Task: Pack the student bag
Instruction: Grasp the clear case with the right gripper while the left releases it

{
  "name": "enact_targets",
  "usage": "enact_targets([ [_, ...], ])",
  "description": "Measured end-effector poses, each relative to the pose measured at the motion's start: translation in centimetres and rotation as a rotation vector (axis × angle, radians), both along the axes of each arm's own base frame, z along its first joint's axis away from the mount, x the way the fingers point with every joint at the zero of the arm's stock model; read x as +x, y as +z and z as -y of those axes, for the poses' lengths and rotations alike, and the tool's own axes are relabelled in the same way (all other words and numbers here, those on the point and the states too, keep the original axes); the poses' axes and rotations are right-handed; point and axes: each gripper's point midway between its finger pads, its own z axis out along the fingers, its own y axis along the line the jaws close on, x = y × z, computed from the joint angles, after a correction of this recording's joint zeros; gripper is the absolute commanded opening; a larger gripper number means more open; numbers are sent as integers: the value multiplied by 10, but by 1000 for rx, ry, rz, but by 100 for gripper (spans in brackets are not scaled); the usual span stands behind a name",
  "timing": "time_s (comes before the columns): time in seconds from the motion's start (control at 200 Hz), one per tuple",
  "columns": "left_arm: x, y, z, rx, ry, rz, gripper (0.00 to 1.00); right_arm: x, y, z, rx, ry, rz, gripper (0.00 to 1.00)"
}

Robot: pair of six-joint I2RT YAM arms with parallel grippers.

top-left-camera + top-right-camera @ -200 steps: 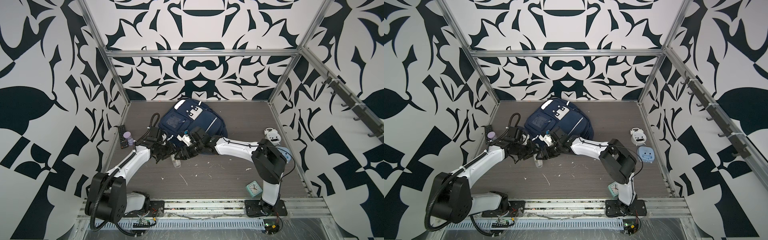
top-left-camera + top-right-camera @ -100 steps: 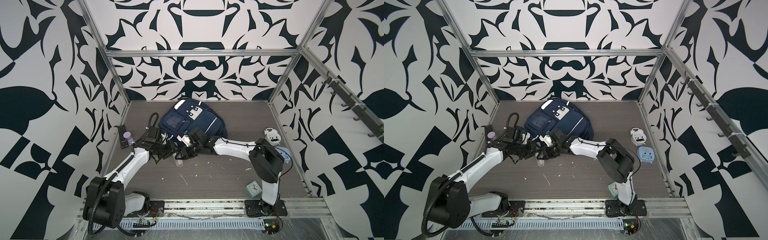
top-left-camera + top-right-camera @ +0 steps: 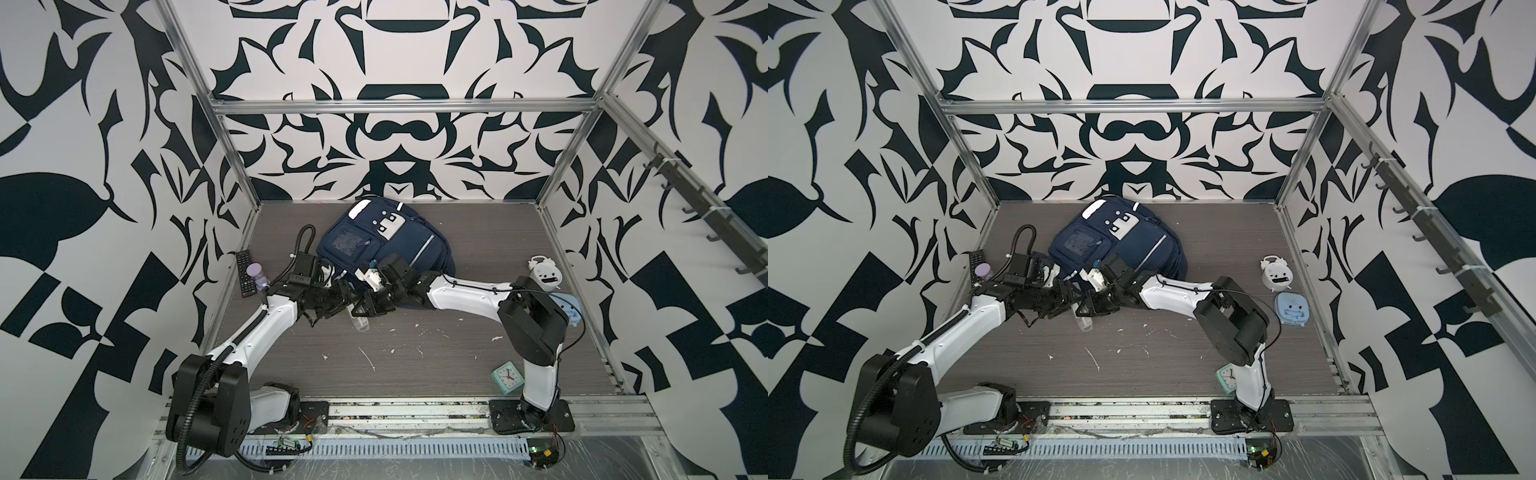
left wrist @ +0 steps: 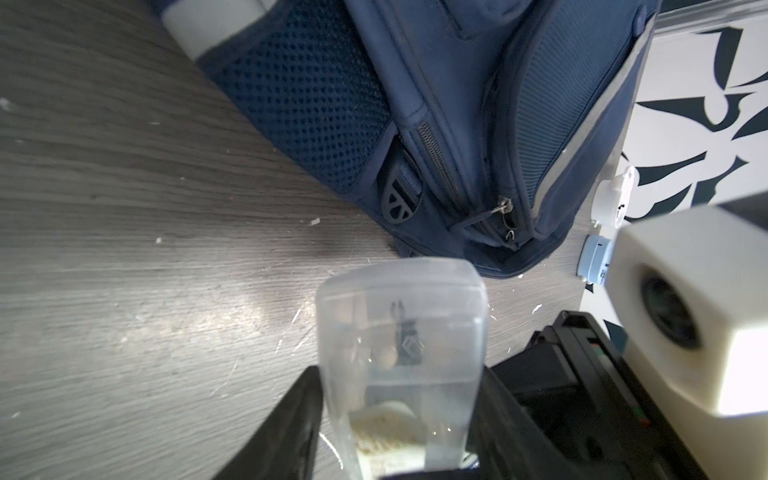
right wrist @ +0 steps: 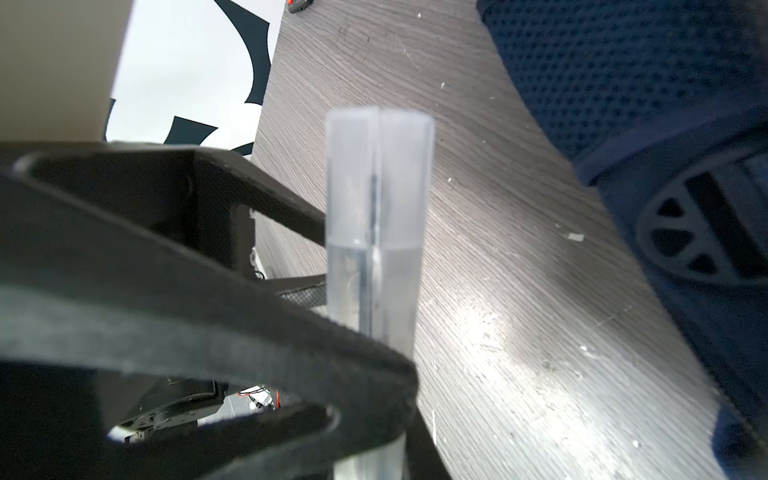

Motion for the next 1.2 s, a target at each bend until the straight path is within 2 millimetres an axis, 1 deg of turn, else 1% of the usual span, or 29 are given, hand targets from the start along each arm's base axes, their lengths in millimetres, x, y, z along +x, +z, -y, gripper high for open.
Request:
enact_targets([
  [0.115, 4, 6, -3, 30, -2, 16, 69, 1, -2, 5, -3, -7, -2, 13],
  [0.2, 12, 18, -5, 50, 2, 51, 69, 4, -4, 12, -9, -23, -7, 13],
  [0.3, 25, 35, -8, 76, 5, 109, 69, 12, -4, 28, -13, -57, -11, 12],
  [0.41, 39, 48, -10, 107, 12, 151, 66, 27, 3, 49, -7, -111, -4, 12],
  [0.5, 48, 47, -10, 143, 11, 157, 64, 42, 14, 70, 8, -166, 13, 11],
  [0.605, 56, 46, -3, 188, -12, 165, 61, 64, 28, 104, 24, -256, 34, 9],
  [0.7, 62, 46, 13, 221, -55, 181, 61, 84, 37, 137, 36, -352, 52, 7],
  [0.77, 66, 46, 30, 246, -98, 196, 61, 96, 41, 164, 37, -429, 56, 5],
  [0.85, 71, 44, 54, 277, -157, 215, 61, 109, 44, 193, 37, -517, 58, 4],
  [0.915, 76, 41, 74, 305, -207, 231, 61, 114, 44, 213, 36, -576, 54, 3],
  [1.055, 87, 32, 121, 367, -318, 261, 61, 118, 42, 244, 38, -668, 32, 2],
  [1.2, 101, 19, 165, 466, -426, 296, 61, 118, 38, 268, 40, -741, 6, 2],
])
